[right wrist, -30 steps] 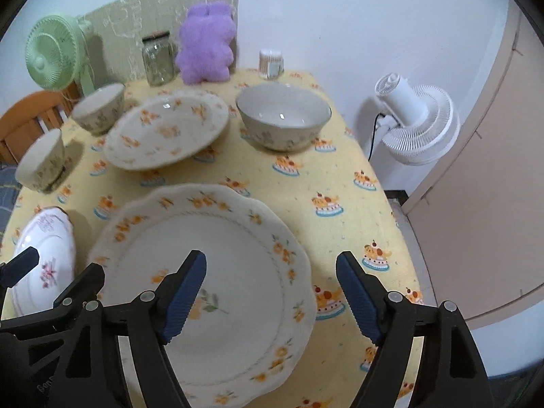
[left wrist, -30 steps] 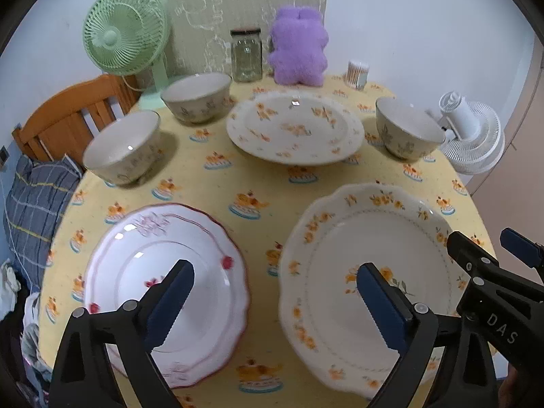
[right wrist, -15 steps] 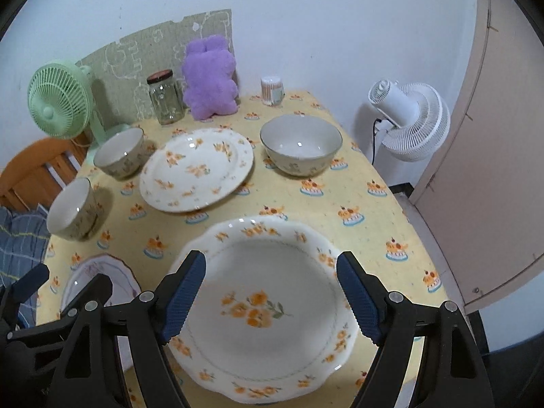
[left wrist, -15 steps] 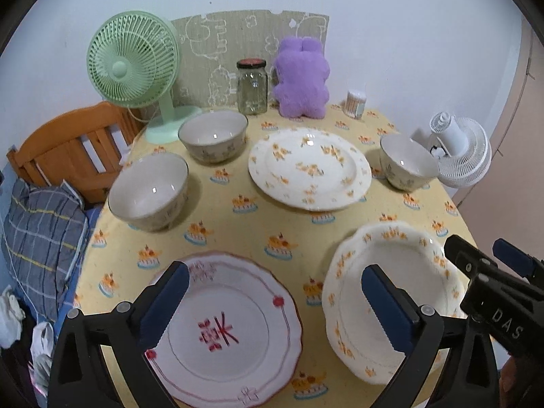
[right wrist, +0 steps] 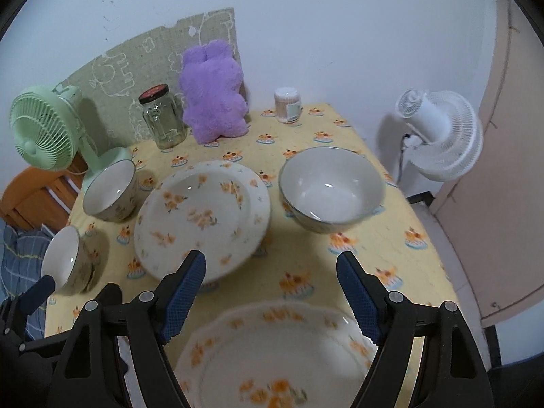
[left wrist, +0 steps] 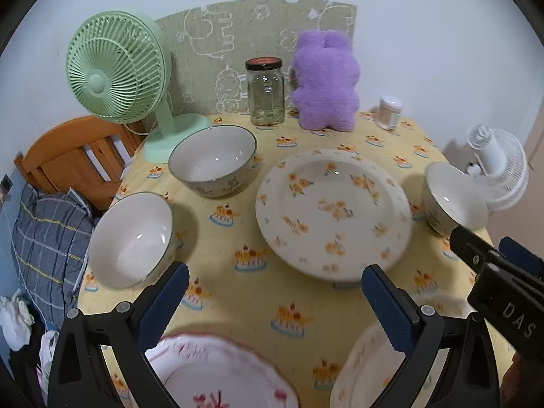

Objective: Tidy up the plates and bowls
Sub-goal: 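Move the right tool to the deep beaded-rim plate and grasp its rim, then lift the deep beaded-rim plate with the right tool and carry it toward the large flat plate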

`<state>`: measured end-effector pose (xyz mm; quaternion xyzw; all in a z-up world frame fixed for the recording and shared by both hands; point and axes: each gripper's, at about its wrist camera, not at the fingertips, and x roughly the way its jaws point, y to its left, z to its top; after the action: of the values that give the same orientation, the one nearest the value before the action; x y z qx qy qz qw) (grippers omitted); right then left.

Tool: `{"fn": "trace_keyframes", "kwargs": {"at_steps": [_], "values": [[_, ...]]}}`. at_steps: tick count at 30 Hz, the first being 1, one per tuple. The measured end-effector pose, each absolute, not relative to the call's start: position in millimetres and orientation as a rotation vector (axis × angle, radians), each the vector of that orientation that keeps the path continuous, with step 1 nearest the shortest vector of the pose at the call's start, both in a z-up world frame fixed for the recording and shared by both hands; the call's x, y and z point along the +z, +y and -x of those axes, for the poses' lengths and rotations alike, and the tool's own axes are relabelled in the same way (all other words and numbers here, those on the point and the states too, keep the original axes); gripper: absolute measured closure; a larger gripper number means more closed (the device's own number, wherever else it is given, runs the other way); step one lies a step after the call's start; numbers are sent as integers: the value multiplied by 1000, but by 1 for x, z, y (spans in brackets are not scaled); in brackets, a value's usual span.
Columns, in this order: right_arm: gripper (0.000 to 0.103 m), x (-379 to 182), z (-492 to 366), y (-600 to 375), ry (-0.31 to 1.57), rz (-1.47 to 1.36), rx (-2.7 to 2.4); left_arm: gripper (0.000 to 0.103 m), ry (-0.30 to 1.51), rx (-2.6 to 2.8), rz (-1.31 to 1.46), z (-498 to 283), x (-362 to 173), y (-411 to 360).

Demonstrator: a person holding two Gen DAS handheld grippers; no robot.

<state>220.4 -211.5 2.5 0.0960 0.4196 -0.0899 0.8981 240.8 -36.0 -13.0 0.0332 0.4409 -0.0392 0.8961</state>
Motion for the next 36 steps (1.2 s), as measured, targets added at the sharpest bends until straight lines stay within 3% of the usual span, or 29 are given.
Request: {"fn": "trace_keyframes", "kwargs": {"at_steps": [13, 22, 27, 36], "values": [[26, -54, -305, -208, 973, -213, -193, 3, 989, 3, -96, -319, -71, -51], [34, -84, -334, -203, 1034, -189, -183, 14, 1046, -24, -98, -344, -102, -55], [37, -88, -339, -203, 1045, -195, -188, 29, 1073, -74, -51, -349, -106, -56], [41, -87, -338, -202, 1070, -188, -201, 32, 1095, -61, -58, -342, -104, -55]]}}
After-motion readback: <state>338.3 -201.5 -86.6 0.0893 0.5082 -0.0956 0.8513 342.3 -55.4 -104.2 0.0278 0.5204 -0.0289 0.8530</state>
